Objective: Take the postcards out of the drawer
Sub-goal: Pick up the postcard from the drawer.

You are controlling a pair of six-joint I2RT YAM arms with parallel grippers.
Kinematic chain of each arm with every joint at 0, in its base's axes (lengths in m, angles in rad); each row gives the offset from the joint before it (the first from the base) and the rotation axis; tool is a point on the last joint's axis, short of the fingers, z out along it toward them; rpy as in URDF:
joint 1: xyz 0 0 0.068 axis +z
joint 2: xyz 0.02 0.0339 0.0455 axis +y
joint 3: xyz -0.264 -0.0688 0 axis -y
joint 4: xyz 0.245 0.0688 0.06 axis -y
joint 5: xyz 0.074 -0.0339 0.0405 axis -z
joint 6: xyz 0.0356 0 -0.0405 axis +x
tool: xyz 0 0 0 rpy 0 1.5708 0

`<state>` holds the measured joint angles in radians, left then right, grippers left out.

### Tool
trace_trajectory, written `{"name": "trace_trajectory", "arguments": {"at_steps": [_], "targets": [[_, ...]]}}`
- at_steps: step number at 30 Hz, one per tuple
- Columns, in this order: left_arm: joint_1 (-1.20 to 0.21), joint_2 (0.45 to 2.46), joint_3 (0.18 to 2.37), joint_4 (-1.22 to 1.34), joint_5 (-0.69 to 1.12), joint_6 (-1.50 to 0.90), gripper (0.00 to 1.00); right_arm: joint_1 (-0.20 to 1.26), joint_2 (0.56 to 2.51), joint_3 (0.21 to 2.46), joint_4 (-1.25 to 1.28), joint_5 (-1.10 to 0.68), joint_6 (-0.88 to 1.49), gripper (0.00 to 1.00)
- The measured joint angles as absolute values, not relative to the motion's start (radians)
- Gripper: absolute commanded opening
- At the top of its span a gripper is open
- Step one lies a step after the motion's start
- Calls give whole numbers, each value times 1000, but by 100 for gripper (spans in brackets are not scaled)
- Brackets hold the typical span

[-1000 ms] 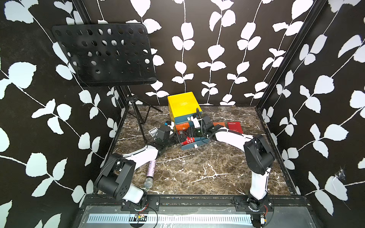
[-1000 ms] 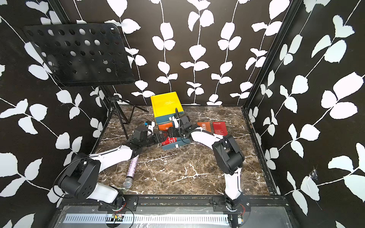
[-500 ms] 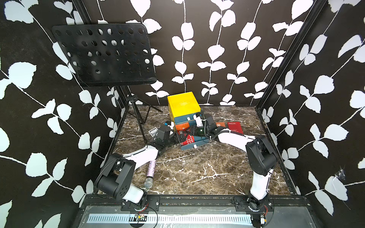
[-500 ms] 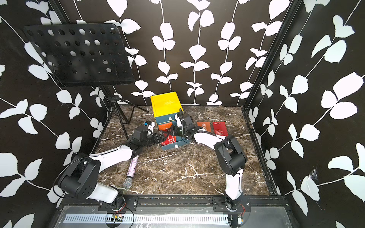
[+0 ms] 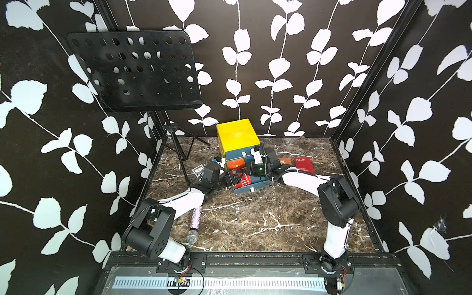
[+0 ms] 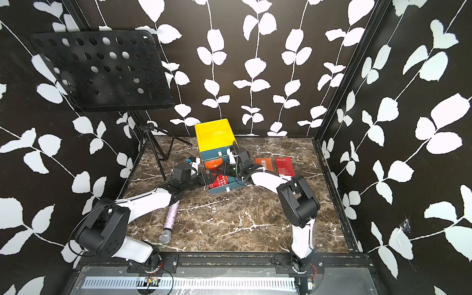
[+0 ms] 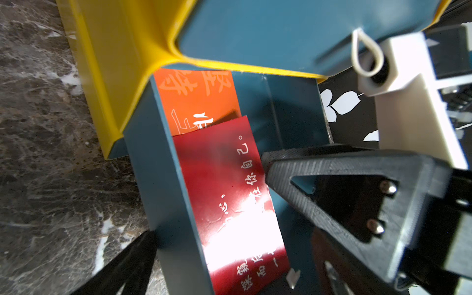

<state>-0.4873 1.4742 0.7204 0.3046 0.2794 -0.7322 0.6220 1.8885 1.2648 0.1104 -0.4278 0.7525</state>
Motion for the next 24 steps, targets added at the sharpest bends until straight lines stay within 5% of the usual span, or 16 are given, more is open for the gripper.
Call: {"name": "trace_trajectory", "arguments": {"at_steps": [14,24], "targets": [[-488,1485,727,305,279,-733,96,624,1833,1183,236,-453,933,41],[-488,1485,727,305,281,-733,96,625,1832,1208,111,-438,848,38]]}}
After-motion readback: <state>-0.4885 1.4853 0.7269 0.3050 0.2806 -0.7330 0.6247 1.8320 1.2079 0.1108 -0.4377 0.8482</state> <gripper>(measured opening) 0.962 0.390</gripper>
